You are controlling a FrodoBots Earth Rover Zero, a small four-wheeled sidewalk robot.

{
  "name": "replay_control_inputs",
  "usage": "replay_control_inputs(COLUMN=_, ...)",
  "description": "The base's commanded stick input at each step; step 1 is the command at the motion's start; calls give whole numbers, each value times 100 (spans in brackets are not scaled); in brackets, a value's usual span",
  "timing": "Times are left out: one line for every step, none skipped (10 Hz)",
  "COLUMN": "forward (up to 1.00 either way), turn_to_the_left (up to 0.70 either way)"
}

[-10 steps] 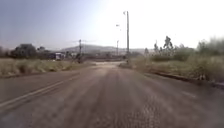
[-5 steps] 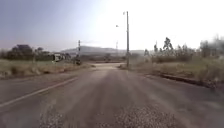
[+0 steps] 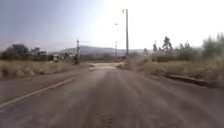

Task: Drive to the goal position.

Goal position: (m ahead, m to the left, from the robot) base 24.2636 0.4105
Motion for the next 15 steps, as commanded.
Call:
replay_control_inputs(forward=100, turn_to_the_left=0)
replay_control_inputs(forward=100, turn_to_the_left=0)
replay_control_inputs(forward=100, turn_to_the_left=0)
replay_control_inputs(forward=100, turn_to_the_left=0)
replay_control_inputs(forward=100, turn_to_the_left=0)
replay_control_inputs(forward=100, turn_to_the_left=0)
replay_control_inputs(forward=100, turn_to_the_left=0)
replay_control_inputs(forward=100, turn_to_the_left=0)
replay_control_inputs(forward=100, turn_to_the_left=0)
replay_control_inputs(forward=100, turn_to_the_left=0)
replay_control_inputs(forward=100, turn_to_the_left=0)
replay_control_inputs(forward=100, turn_to_the_left=0)
replay_control_inputs(forward=100, turn_to_the_left=0)
replay_control_inputs(forward=100, turn_to_the_left=0)
replay_control_inputs(forward=100, turn_to_the_left=0)
